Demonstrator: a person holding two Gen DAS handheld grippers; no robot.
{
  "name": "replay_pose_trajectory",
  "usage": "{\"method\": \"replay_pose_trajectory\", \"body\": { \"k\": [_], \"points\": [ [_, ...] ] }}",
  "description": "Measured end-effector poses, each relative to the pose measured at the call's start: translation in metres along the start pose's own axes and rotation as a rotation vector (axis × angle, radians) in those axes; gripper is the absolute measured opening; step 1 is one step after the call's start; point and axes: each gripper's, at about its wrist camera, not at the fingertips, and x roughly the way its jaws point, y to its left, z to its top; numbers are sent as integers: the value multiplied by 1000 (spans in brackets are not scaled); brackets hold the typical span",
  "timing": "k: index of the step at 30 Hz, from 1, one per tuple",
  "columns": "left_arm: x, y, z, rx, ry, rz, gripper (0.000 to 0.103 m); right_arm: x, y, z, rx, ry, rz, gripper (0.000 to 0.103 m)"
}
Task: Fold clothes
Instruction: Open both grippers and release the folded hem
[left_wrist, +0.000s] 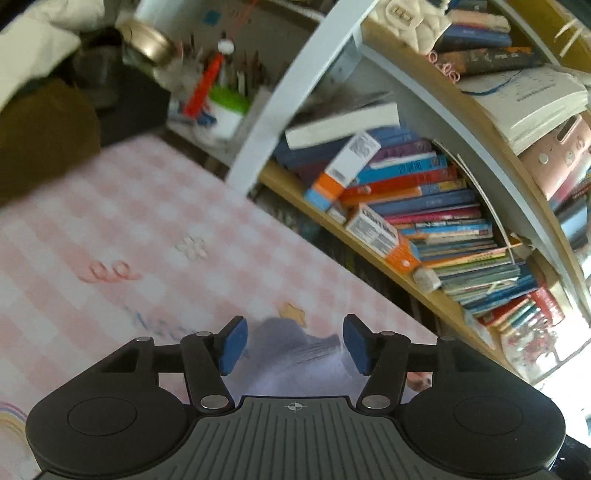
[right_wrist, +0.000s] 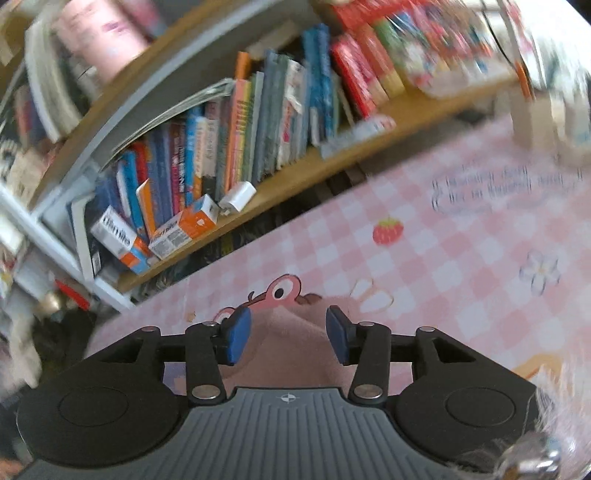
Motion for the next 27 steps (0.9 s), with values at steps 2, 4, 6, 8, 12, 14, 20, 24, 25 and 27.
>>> {"method": "replay_pose_trajectory", "body": {
  "k": [2, 4, 6, 8, 12, 14, 20, 24, 25, 27],
  "points": [
    [4, 0, -4, 67, 38, 11, 58, 2, 9, -6, -116, 9, -24, 45],
    [12, -6, -16, 166, 86, 1, 58, 7, 16, -14, -215, 28, -53, 46],
    [20, -14, -30, 281, 113, -11, 60, 15, 20, -23, -281, 48, -83, 46],
    [28, -25, -43, 371, 119, -13, 62, 25, 21, -30, -310, 69, -100, 46],
    [48, -43, -54, 454, 117, 11, 62, 45, 21, -31, -291, 83, -130, 46],
    [59, -45, -54, 442, 103, 51, 62, 50, 23, -28, -270, 74, -141, 46],
    [63, -36, -47, 399, 98, 129, 63, 66, 3, -25, -246, 100, -306, 44],
    [50, -14, -32, 331, 83, 193, 63, 51, -9, -23, -231, 50, -347, 40],
    [46, -9, -29, 325, 78, 189, 63, 47, -11, -23, -233, 37, -368, 38],
    [37, -3, -26, 326, 73, 157, 63, 38, -16, -20, -214, 8, -404, 38]
  ]
}}
